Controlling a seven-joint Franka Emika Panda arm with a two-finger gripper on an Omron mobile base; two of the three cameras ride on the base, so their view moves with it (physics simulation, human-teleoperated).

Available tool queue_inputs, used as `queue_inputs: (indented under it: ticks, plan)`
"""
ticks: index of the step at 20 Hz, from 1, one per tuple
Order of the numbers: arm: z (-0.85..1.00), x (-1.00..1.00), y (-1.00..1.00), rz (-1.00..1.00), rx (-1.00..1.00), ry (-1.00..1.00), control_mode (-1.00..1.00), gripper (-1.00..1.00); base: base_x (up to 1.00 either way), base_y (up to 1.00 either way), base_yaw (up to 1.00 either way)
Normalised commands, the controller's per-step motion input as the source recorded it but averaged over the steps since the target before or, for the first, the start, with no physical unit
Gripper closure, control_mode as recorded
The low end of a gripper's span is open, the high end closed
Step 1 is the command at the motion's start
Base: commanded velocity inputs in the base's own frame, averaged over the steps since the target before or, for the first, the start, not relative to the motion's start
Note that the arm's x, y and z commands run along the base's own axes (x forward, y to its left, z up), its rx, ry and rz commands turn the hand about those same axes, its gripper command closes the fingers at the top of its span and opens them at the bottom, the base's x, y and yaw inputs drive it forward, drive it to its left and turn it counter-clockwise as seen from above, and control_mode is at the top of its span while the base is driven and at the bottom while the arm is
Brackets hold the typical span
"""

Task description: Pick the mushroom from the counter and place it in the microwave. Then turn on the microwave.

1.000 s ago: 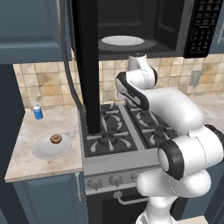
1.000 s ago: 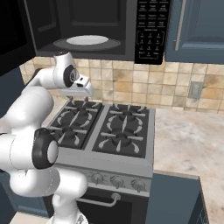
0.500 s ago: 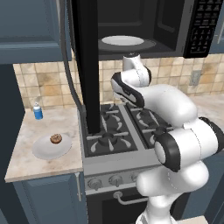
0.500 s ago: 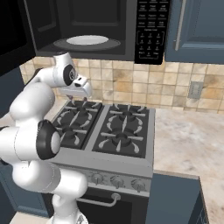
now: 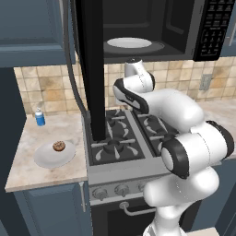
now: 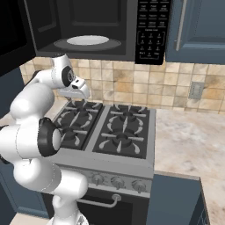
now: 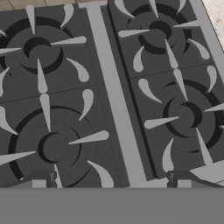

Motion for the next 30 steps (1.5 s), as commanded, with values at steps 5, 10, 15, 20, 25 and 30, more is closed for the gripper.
queue_inputs:
  ticks: [5, 10, 15, 20, 25, 30]
  plan:
    - [-0.10, 0.06, 0.01, 0.00, 0.00, 0.03, -1.00, -1.00, 0.00, 0.00, 0.00]
    - [-0.14, 0.06, 0.00, 0.01, 0.00, 0.03, -1.00, -1.00, 0.00, 0.00, 0.00]
    - [-0.14, 0.02, 0.01, 0.03, 0.00, 0.00, -1.00, -1.00, 0.00, 0.00, 0.00]
    - [-0.12, 0.04, 0.02, 0.06, 0.00, 0.00, -1.00, -1.00, 0.00, 0.00, 0.00]
    - [-0.10, 0.01, 0.01, 0.08, 0.00, 0.00, -1.00, -1.00, 0.00, 0.00, 0.00]
    - [-0.06, 0.02, 0.01, 0.11, 0.00, 0.00, -1.00, -1.00, 0.00, 0.00, 0.00]
